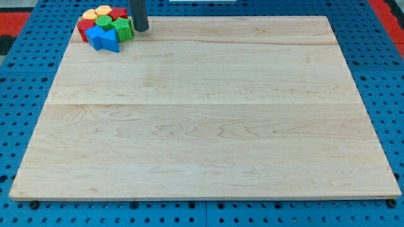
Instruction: Move your arm closer to the red circle
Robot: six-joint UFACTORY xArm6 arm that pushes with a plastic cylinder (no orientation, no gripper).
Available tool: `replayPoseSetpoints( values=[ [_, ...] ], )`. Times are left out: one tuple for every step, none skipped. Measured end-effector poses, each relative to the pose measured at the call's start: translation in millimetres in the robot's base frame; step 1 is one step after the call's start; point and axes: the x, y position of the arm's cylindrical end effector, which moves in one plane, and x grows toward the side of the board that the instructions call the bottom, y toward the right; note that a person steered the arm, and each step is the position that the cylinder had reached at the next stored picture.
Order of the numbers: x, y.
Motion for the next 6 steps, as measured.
replayPoseSetpoints(
  values=[
    [51.4,0.0],
    [89.7,-0.8],
    [121.6,-51.3],
    [106.2,-122.0],
    [64.2,-146.9],
    [26.2,-157.9]
  ],
)
